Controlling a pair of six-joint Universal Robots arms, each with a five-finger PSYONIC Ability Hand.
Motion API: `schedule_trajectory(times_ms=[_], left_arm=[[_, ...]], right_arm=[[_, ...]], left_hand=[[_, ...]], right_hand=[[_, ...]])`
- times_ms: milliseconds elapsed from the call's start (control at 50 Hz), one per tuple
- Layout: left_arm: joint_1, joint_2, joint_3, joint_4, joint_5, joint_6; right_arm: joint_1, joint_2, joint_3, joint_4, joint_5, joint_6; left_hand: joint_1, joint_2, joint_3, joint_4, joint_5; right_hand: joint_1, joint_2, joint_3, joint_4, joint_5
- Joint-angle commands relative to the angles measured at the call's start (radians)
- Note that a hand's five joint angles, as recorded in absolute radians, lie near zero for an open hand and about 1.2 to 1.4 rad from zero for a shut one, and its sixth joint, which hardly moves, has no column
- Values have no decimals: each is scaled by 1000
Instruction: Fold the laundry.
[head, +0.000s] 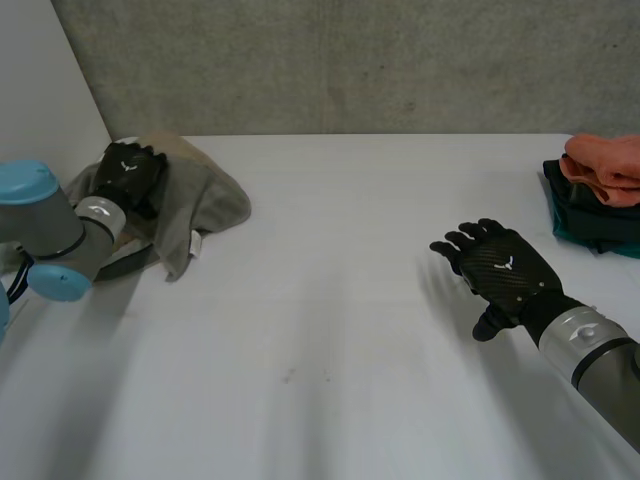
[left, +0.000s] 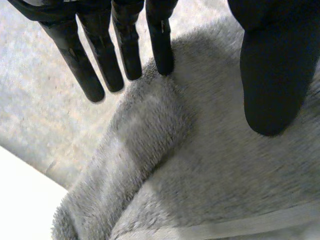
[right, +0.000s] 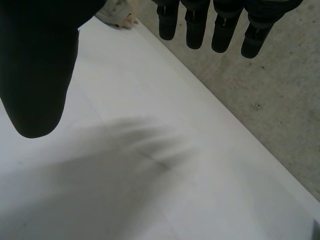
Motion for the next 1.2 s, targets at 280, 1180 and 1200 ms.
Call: schedule_trajectory(times_ms=[280,1180,1200], left_arm=[[-32,-37,-19,122,2,6],[-812,127,-70,-28,-373,-431],[-816,137,-79,-42,-366,-434]], right_arm=[[-8,2,4,1,-13,0],[-81,-80,-22,25,147,35],[-83,-80,-24,25,152,35]], left_hand=[[-34,-55,-61,-59,-54],[29,8,2,4,9],[-77,-98,-104,-102,-97]], right_hand=[[-58,-39,-36,-35,-43],[-58,-39,-36,-35,-43],[-58,-39,-36,-35,-43]])
